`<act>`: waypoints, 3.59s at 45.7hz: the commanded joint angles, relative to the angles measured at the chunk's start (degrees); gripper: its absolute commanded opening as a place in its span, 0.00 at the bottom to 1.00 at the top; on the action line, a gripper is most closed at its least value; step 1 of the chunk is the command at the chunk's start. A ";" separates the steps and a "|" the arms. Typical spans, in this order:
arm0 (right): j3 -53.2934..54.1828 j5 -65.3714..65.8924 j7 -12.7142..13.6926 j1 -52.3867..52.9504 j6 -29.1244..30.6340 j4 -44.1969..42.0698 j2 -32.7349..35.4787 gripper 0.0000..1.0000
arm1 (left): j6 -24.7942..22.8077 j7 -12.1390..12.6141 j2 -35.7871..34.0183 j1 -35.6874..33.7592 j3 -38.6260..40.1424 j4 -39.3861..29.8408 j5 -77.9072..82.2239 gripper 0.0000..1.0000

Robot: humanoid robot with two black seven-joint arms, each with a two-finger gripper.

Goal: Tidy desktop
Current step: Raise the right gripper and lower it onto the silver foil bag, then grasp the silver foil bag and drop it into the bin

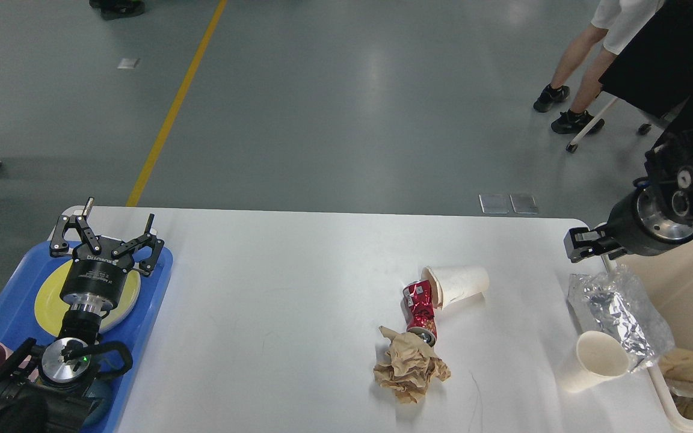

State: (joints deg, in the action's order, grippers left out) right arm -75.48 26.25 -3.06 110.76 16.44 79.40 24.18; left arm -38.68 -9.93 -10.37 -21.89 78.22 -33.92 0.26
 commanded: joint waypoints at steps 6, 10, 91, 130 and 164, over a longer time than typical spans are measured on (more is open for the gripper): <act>4.29 6.09 -5.81 -22.32 -0.18 -18.91 -0.98 0.99 | -0.08 0.00 0.00 0.00 0.00 -0.01 0.00 0.97; 4.82 6.09 -6.25 -29.88 -0.18 -27.35 -3.26 1.00 | -0.08 0.00 0.00 0.00 0.00 -0.01 0.00 0.97; 13.43 3.63 3.15 -48.71 -4.49 -46.44 -7.75 0.00 | -0.17 0.00 0.00 -0.09 0.00 -0.01 0.00 0.97; -3.53 -18.07 4.56 1.92 20.12 -10.23 5.26 0.00 | -0.17 0.00 0.00 -0.09 0.00 -0.01 0.00 0.97; 16.84 -18.95 2.54 -44.46 17.66 -56.96 13.79 0.00 | -0.17 0.00 0.00 0.00 0.00 -0.01 0.00 0.97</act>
State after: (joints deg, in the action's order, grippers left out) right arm -66.26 7.46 -0.48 78.27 34.46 34.16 38.54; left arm -38.86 -9.93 -10.39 -21.88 78.22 -33.84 0.27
